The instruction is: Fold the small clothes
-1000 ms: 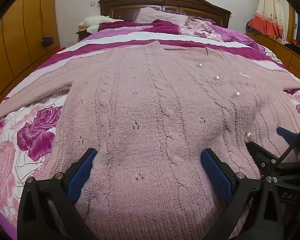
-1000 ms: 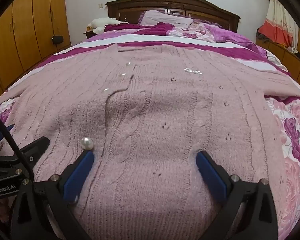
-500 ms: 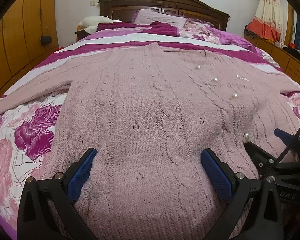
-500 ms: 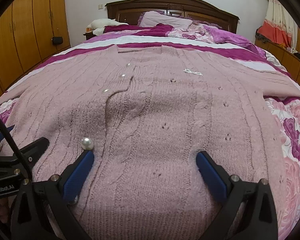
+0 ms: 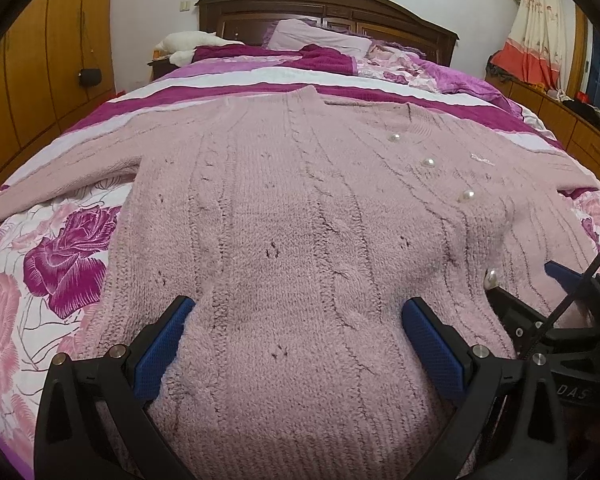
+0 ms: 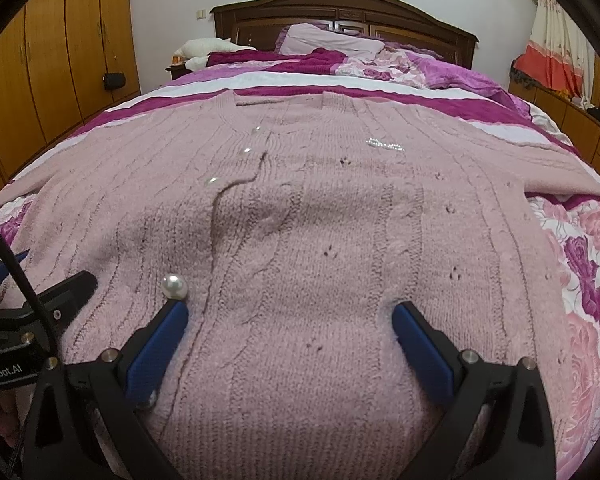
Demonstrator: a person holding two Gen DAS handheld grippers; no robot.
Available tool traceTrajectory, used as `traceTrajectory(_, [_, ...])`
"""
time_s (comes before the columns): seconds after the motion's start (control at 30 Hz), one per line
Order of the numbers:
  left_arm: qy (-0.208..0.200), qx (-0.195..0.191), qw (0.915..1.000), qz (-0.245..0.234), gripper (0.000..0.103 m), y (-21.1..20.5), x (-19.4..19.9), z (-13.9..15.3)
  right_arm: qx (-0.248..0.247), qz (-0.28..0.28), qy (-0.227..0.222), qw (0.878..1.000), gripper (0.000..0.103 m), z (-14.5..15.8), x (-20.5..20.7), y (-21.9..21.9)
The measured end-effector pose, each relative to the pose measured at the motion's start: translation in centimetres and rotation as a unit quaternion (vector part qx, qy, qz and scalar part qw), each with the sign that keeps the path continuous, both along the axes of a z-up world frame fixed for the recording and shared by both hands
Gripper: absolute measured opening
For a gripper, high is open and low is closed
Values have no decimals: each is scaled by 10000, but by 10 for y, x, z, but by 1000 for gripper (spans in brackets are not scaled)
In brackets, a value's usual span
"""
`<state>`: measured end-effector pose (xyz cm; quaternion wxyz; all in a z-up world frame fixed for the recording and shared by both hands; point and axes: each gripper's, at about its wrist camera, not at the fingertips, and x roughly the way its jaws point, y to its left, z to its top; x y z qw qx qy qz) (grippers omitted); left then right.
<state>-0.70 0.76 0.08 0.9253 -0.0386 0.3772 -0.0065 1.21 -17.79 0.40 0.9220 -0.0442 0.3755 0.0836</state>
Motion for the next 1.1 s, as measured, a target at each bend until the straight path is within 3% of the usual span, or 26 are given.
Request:
traceTrajectory(0.43, [-29,-6,10000,-6,86,3,-1,-2,-266,-82,-11,9996,102,0,-3,5])
traceTrajectory(1.1, [-131,-134,9998,-10,85,11,-8,0,-70,-47,-61,9999,103,-4,4,2])
